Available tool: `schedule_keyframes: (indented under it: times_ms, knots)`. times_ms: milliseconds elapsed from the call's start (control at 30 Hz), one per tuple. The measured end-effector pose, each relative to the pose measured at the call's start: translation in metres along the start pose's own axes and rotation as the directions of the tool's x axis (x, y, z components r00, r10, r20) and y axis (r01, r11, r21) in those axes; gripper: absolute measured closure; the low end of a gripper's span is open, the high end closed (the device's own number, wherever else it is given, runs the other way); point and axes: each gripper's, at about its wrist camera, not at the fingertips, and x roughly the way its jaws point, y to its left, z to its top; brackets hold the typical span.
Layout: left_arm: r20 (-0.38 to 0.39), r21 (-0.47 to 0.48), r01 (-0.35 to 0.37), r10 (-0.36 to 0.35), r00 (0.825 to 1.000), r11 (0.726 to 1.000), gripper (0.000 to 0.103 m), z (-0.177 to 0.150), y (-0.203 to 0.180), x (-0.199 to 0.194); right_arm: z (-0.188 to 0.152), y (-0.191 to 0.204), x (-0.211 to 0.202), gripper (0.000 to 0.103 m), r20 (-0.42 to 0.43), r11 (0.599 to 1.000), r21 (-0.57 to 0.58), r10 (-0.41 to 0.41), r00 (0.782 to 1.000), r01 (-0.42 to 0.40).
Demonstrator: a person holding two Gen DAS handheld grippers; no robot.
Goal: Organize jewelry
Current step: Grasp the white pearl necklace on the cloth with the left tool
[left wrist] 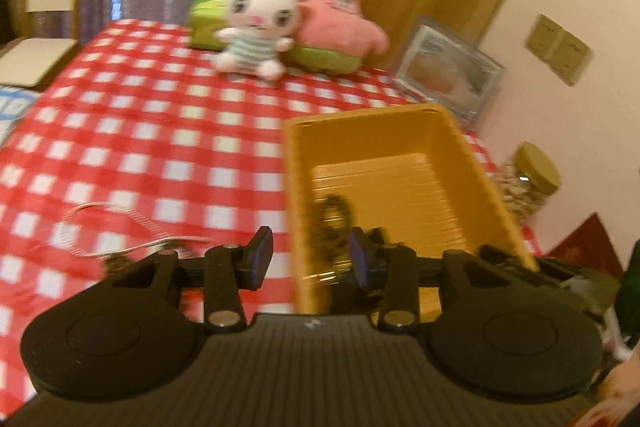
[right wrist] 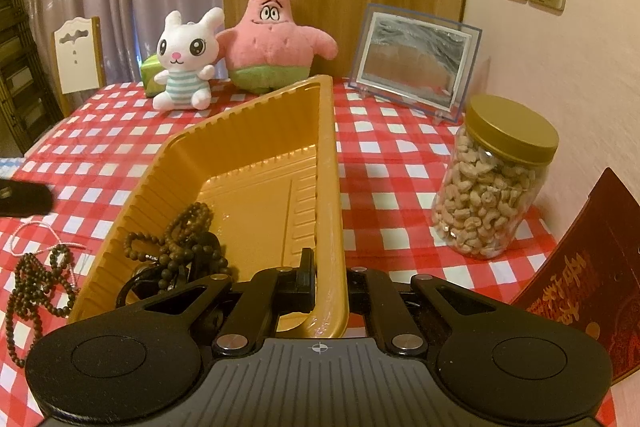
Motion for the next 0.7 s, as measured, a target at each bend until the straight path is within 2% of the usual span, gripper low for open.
schedule_keyframes:
  times_ms: [133,333,567,700]
  knots:
    - [0.0,-0.034,-0.085,0.085,0.996,0.996,0.065,-0.006,0.035,-0.016,-0.001,-0.001,0.0,0.098,-0.003,1.0,-0.001,0.0,1.0,0.0]
    - [-0.006,-0.056,-0.206,0.206,0.979,0.977,0.065,-0.015,0.082,-0.034,-0.003,-0.003,0.002,0.098,-0.012,1.0,0.007,0.0,1.0,0.0]
    - [-0.001,0.004,-0.242,0.242,0.97,0.97,0.066,-0.025,0.104,-0.033,-0.001,-0.001,0.004,0.099,-0.011,1.0,0.011,-0.012,1.0,0.012]
    - [-0.008,0.056,-0.23,0.231,0.973,0.972,0.066,-0.026,0.104,-0.021,0.0,0.001,0.004,0.099,-0.007,1.0,0.008,-0.018,1.0,0.018]
